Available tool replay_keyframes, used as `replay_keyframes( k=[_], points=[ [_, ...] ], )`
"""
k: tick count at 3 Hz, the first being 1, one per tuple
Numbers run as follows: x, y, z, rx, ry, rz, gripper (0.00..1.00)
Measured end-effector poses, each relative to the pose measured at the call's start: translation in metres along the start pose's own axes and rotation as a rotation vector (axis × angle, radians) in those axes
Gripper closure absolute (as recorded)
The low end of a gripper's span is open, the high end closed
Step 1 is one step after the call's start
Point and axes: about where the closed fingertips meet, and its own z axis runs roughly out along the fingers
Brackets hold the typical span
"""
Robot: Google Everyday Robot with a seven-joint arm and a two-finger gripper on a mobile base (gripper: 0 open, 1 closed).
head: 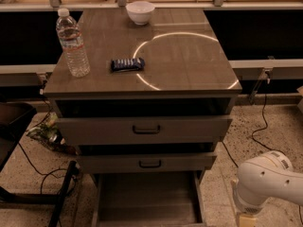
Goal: Close bottom drawer
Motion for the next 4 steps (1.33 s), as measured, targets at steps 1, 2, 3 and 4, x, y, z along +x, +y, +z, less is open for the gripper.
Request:
replay_keyframes(
  k=[1,2,3,4],
  points=[
    [0.0,0.001,0.001,-0.002,0.0,-0.003,0.0],
    [-0.006,0.003,-0.001,0.013,0.018,-0.004,0.0],
    [-0.009,0.018,0.025,-0.001,0.028,-0.027,0.0],
    [-0.013,0.032,0.069,-0.034,0.057,-0.058,0.18]
  ],
)
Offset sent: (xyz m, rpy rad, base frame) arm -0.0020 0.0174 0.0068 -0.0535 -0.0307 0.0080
